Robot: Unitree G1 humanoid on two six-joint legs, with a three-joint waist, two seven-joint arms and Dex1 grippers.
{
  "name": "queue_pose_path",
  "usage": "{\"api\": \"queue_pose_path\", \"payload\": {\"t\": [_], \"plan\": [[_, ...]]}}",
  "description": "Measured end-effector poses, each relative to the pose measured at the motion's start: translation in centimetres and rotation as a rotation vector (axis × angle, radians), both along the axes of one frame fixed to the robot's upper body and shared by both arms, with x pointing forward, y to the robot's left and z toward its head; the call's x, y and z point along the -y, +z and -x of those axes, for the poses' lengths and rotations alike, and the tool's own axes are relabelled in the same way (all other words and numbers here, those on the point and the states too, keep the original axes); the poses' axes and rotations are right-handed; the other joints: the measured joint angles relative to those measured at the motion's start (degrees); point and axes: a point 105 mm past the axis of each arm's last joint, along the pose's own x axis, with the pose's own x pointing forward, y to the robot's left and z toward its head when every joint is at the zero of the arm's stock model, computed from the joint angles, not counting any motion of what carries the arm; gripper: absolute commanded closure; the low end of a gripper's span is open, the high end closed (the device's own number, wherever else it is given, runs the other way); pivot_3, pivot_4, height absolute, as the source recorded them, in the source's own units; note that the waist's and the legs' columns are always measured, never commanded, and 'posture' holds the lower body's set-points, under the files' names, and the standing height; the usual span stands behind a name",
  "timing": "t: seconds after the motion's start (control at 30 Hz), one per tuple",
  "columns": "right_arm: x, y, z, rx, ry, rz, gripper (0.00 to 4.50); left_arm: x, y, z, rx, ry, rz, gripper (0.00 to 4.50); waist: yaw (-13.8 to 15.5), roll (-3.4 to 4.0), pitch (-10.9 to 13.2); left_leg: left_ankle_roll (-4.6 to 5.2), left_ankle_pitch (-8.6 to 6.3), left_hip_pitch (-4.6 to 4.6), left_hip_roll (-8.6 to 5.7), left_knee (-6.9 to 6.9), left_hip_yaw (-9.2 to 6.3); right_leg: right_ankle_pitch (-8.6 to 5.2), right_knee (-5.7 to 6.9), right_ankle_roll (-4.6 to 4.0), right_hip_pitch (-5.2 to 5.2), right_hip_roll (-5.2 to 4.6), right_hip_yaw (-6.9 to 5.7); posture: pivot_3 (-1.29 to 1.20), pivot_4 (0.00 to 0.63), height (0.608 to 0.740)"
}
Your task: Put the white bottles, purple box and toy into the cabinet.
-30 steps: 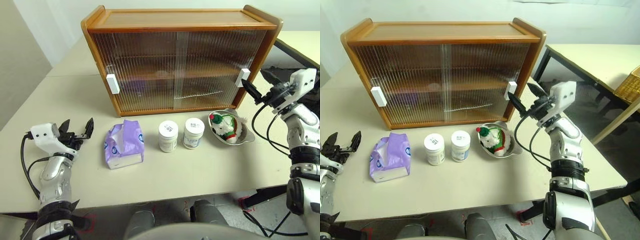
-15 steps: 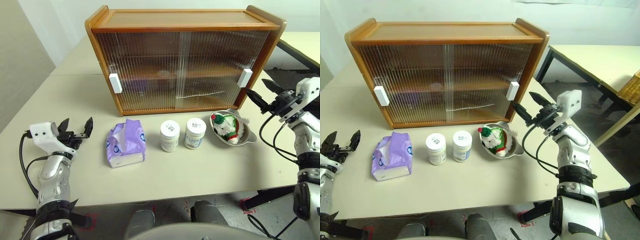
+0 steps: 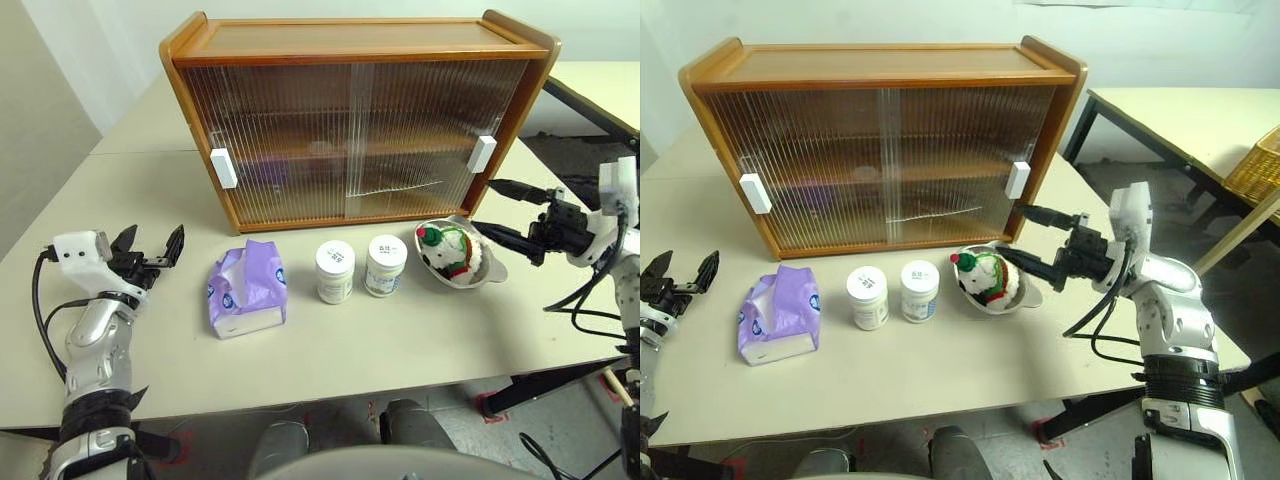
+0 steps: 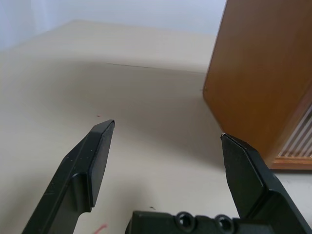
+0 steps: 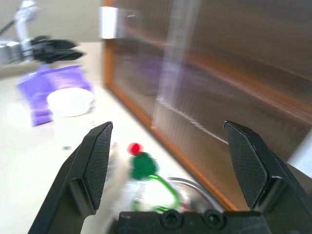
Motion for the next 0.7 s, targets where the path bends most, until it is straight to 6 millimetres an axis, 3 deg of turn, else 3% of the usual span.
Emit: {"api": "queue_pose_path", "payload": {"t": [0.3, 0.7], "plan": [[-2.9, -1.5, 2.5, -0.037, 0.184, 0.071, 0.02, -0.1, 1.9, 1.1, -0.008, -0.081, 0.017, 0.00, 0.6, -0.07, 0.0, 0.05, -0.04, -0.01, 0.00, -0.01, 0.00, 0.00, 0.00, 0.00, 0.00, 0.03, 0.01, -0.06, 0.000, 0.740], [-3.5, -0.8, 0.9, -0.008, 0.176, 0.055, 0.02, 1.7, 5.3, 3.4, -0.129, -0.371, 0.021, 0.00, 2.0, -0.08, 0.0, 0.00, -0.07, 0.07, 0.27, -0.06, 0.00, 0.02, 0.05, -0.04, -0.10, 0.31, 0.08, -0.02, 0.000, 0.740]]}}
